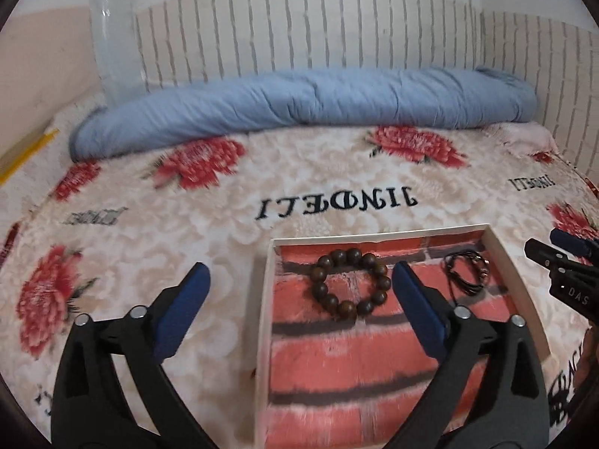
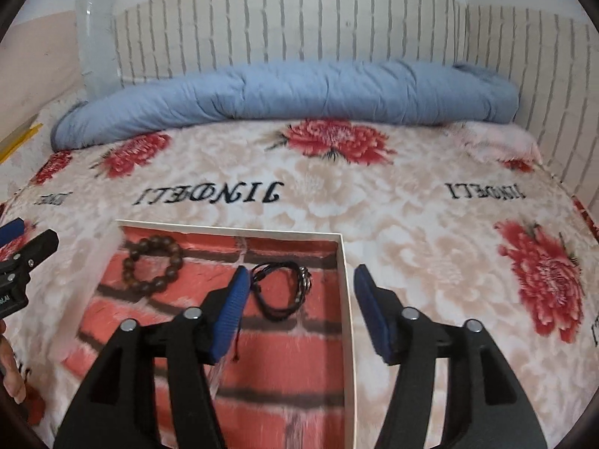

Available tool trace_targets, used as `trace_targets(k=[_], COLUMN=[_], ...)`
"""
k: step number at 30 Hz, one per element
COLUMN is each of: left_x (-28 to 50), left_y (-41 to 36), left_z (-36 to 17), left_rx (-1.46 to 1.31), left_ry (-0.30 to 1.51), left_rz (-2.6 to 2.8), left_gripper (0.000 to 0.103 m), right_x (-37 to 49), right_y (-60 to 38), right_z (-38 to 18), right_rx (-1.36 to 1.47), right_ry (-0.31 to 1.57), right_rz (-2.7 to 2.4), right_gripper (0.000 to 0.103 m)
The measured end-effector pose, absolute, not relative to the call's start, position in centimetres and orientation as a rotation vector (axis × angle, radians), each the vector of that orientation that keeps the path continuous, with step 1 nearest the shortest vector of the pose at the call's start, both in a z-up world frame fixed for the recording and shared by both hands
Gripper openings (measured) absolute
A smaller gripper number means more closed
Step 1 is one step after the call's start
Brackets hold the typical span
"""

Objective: Organize jewelry
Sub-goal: 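Withdraw both tools from the tray toward the remaining jewelry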

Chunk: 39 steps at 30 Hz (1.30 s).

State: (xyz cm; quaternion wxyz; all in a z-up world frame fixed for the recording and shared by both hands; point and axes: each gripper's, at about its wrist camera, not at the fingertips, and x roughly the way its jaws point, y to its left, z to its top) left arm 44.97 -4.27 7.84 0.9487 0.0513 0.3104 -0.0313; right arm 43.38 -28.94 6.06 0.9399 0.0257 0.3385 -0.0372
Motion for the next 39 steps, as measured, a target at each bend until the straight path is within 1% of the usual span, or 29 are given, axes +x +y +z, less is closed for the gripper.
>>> trace_targets(k=[7,14,19,27,39], left_x=[34.9,28.3,24.9,21.9,20.1], left_y=[-3.3,-2.6,-1.4,-0.1,0.9], left_z=[11.6,12.6,11.9,10.3,5.0], left_rx=[0.113,0.128,0.104,0.083,0.054], left_ry=[0.527,0.502,0.519,0.556,0.662], left_rz=[-0.064,-0.072,-0.104,-0.109,-0.105], left_gripper=[0.098,0.098,0.098,0.098,0.098], right_x=[35.7,29.4,25.7,22.3,19.4], right_y=[-28.3,-27.6,-27.6,-28.3,-27.7], right_z=[9.1,9.6,9.2,7.1,1.9], right_rx=[0.038,0.024,0.015,0.023,0.069], right_ry=[0.622,0.598,0.592,0.619,0.695], right_rz=[-0.048,-0.021,-0.008,-0.009,-0.004], right_gripper=[0.065,0.066,0.066,0.066,0.066])
